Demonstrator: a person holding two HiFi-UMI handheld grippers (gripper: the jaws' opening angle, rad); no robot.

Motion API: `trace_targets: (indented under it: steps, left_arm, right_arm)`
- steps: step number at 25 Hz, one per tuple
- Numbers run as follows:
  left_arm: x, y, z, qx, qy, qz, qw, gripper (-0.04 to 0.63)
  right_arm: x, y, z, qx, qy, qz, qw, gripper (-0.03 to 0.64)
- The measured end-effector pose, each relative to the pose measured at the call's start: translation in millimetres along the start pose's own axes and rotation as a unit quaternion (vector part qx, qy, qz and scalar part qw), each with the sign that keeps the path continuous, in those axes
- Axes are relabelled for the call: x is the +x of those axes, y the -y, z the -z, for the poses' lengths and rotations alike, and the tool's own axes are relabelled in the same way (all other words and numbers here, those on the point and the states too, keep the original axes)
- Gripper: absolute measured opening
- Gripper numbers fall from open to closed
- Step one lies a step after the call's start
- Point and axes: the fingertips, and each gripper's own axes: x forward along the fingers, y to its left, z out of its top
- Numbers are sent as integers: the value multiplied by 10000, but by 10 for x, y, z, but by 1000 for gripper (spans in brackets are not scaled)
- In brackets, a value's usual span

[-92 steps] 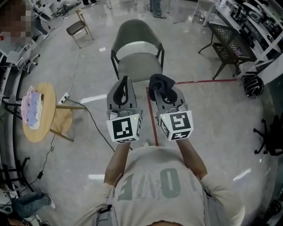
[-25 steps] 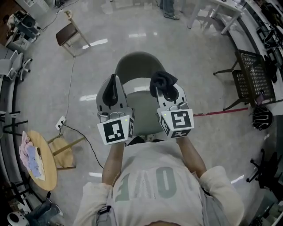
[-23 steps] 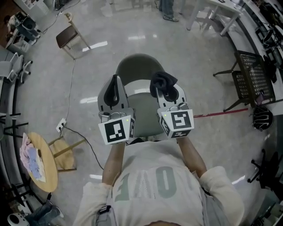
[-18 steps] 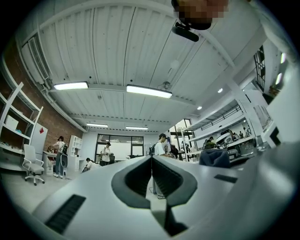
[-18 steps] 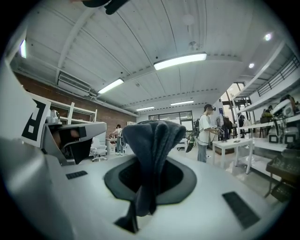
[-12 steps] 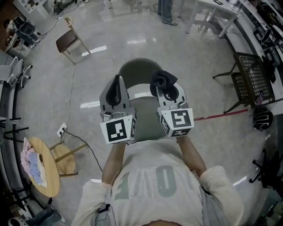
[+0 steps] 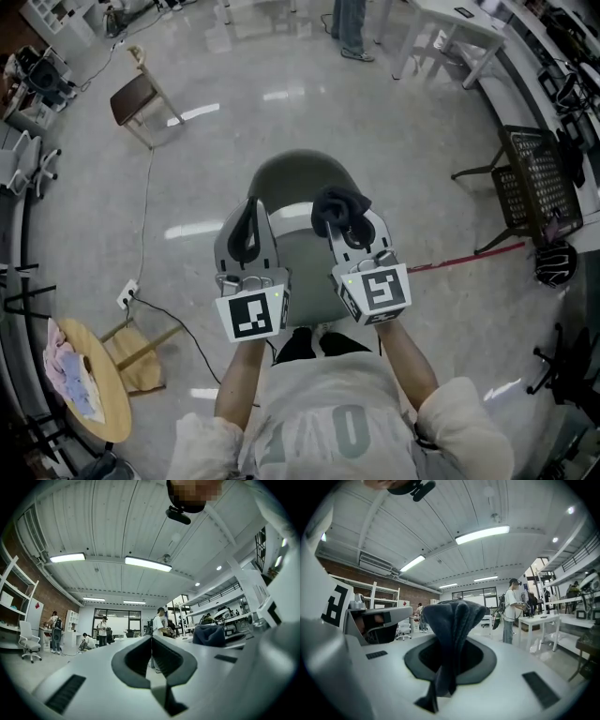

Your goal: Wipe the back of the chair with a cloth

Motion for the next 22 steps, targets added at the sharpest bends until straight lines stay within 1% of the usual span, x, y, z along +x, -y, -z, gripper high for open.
trace_targets:
  steps: [2, 4, 7, 10, 13, 18, 22]
  left_arm:
    - [127, -50, 162, -61, -8, -14, 10000, 15]
    - [184, -123, 428, -53, -114, 1, 9999, 15]
    - [179, -225, 927, 5, -294, 50, 9996, 15]
    - [199, -272, 1437, 117, -384, 142, 9991, 15]
    - [217, -253, 1890, 73, -480, 203, 9986, 15]
    - [148, -162, 2347, -78, -576, 288, 9979, 15]
    - [72, -140, 2562, -119, -686, 317, 9971, 15]
  right_arm:
    - [159, -6, 161, 27, -27, -30, 10000, 58]
    - [288, 3, 443, 55, -137, 9, 9999, 58]
    - [449, -5, 878, 35, -296, -7, 9996, 58]
    - [597, -32, 1268, -5, -340, -70, 9994, 58]
    - [696, -69, 1639, 37, -411, -109, 9991, 58]
    - [753, -104, 2045, 184, -502, -103, 9985, 57]
    - [735, -132, 2299, 197, -680, -141, 9974, 58]
